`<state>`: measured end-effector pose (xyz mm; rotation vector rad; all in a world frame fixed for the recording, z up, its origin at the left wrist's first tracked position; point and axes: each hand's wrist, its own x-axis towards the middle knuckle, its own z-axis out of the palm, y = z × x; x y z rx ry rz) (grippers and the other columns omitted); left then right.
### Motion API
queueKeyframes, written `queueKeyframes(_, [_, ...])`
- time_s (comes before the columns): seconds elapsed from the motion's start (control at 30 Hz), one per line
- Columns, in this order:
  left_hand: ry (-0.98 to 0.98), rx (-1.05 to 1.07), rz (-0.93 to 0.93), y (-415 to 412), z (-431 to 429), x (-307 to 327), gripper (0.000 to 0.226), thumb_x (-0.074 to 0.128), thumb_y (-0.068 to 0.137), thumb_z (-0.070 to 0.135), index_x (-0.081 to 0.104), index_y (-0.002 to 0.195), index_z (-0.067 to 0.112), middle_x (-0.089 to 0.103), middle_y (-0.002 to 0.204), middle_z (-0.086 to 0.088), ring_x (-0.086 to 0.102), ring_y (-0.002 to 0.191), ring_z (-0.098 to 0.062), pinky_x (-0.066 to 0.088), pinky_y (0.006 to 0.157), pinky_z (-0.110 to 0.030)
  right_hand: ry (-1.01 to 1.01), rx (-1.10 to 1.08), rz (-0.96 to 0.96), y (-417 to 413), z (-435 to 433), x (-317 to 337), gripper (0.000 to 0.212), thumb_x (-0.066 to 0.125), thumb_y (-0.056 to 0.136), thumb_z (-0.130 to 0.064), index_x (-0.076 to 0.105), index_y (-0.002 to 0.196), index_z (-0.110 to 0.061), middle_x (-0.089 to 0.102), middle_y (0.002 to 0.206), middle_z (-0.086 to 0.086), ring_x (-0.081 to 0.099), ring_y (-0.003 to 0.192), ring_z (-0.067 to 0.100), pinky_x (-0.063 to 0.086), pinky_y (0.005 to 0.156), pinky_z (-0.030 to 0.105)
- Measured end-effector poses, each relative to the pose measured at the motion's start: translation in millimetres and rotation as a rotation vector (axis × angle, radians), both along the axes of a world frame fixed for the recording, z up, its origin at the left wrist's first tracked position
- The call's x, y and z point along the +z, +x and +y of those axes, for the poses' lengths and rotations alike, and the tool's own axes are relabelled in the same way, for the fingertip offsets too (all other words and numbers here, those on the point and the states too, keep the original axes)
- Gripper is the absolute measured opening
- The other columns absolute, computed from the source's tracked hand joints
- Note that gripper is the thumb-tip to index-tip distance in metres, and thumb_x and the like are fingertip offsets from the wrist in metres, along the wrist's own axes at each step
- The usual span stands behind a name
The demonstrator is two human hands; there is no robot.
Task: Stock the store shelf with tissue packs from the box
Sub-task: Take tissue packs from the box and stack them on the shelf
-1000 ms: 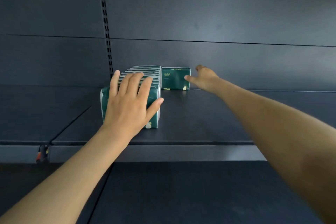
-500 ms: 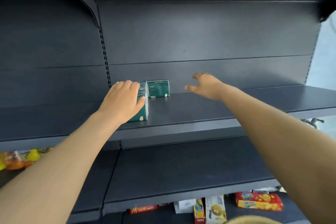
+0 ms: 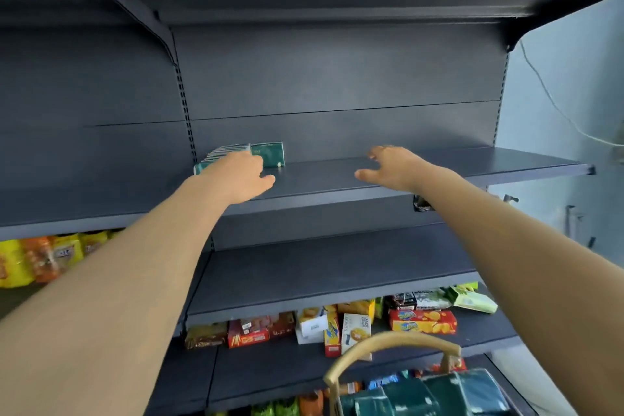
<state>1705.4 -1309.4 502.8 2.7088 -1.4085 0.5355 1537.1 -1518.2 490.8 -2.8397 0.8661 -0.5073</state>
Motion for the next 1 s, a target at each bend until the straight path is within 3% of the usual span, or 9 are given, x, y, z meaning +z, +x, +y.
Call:
queueKeyframes(0.07, [0.029, 0.015, 0.045, -29.4, -4.0, -10.4, 0.036, 0.04, 0.096, 0.038, 0.055, 0.089, 0.006, 0.057, 0.108, -0.016, 0.051, 0.084, -0.026, 0.04, 0.072, -0.033, 0.007, 0.009, 0.018, -32.4, -6.3, -10.5, 0.064, 0.05, 0.091, -0.051, 0.04, 0.137, -0.007, 0.045, 0.138, 0.011, 0.043, 0.126, 0.028, 0.038, 0.101, 0.039])
queueKeyframes(0.13, [0.078, 0.035, 0.096, -62.8, -12.3, -20.4, 0.036, 0.042, 0.095, 0.039, 0.057, 0.099, 0.007, 0.058, 0.106, -0.011, 0.054, 0.092, -0.026, 0.042, 0.076, -0.033, -0.007, 0.023, 0.052, -63.4, -17.4, -23.1, 0.062, 0.05, 0.091, -0.05, 0.041, 0.135, -0.007, 0.046, 0.136, 0.012, 0.044, 0.124, 0.029, 0.039, 0.1, 0.039])
queueKeyframes(0.23, [0.053, 0.025, 0.166, -112.0, -30.7, -38.5, 0.032, 0.045, 0.094, 0.04, 0.054, 0.095, 0.01, 0.056, 0.098, -0.007, 0.051, 0.089, -0.024, 0.042, 0.081, -0.031, -0.035, 0.063, 0.109, -106.2, -34.4, -38.8, 0.059, 0.049, 0.093, -0.048, 0.042, 0.134, -0.006, 0.047, 0.133, 0.013, 0.045, 0.122, 0.029, 0.039, 0.098, 0.038])
queueKeyframes(0.37, [0.027, 0.025, 0.218, -175.3, -50.9, -66.8, 0.039, 0.046, 0.094, 0.042, 0.055, 0.118, 0.013, 0.057, 0.116, -0.006, 0.053, 0.105, -0.024, 0.045, 0.091, -0.038, -0.028, 0.124, 0.169, -160.5, -50.5, -61.7, 0.062, 0.048, 0.093, -0.048, 0.04, 0.138, -0.006, 0.048, 0.137, 0.013, 0.045, 0.125, 0.029, 0.039, 0.102, 0.039])
queueKeyframes(0.53, [0.023, 0.026, 0.292, -239.5, -77.1, -115.1, 0.042, 0.046, 0.094, 0.042, 0.053, 0.125, 0.013, 0.055, 0.122, -0.007, 0.052, 0.108, -0.023, 0.044, 0.091, -0.036, -0.002, 0.148, 0.287, -217.3, -74.3, -115.1, 0.061, 0.049, 0.093, -0.048, 0.041, 0.137, -0.006, 0.047, 0.136, 0.015, 0.045, 0.124, 0.031, 0.04, 0.1, 0.038])
queueKeyframes(0.77, [0.112, -0.002, 0.414, -275.9, -121.1, -206.4, 0.034, 0.046, 0.094, 0.038, 0.056, 0.115, 0.014, 0.053, 0.115, -0.004, 0.055, 0.1, -0.022, 0.046, 0.084, -0.038, 0.062, 0.177, 0.408, -242.8, -103.8, -209.7, 0.056, 0.047, 0.093, -0.045, 0.043, 0.135, -0.008, 0.051, 0.132, 0.015, 0.049, 0.119, 0.031, 0.044, 0.097, 0.04])
queueKeyframes(0.87, [0.165, -0.03, 0.468, -275.6, -142.4, -255.8, 0.028, 0.046, 0.094, 0.037, 0.056, 0.105, 0.014, 0.054, 0.106, -0.002, 0.055, 0.089, -0.019, 0.044, 0.073, -0.034, 0.104, 0.189, 0.5, -241.1, -120.1, -256.8, 0.051, 0.047, 0.092, -0.047, 0.05, 0.125, -0.008, 0.059, 0.116, 0.013, 0.057, 0.101, 0.028, 0.05, 0.083, 0.037])
queueKeyframes(0.93, [0.199, -0.039, 0.514, -271.0, -156.7, -292.1, 0.034, 0.046, 0.095, 0.037, 0.057, 0.112, 0.011, 0.055, 0.111, -0.003, 0.055, 0.094, -0.02, 0.046, 0.077, -0.035, 0.155, 0.197, 0.546, -237.3, -131.9, -289.9, 0.05, 0.049, 0.092, -0.045, 0.049, 0.127, -0.008, 0.058, 0.112, 0.011, 0.057, 0.099, 0.027, 0.049, 0.08, 0.036])
queueKeyframes(1.0, [0.236, -0.021, 0.571, -264.5, -169.9, -327.8, 0.039, 0.045, 0.095, 0.039, 0.054, 0.12, 0.011, 0.054, 0.118, -0.004, 0.054, 0.101, -0.022, 0.047, 0.085, -0.039, 0.212, 0.193, 0.61, -230.9, -142.3, -323.1, 0.057, 0.049, 0.093, -0.045, 0.042, 0.136, -0.007, 0.055, 0.122, 0.013, 0.054, 0.109, 0.029, 0.047, 0.088, 0.038])
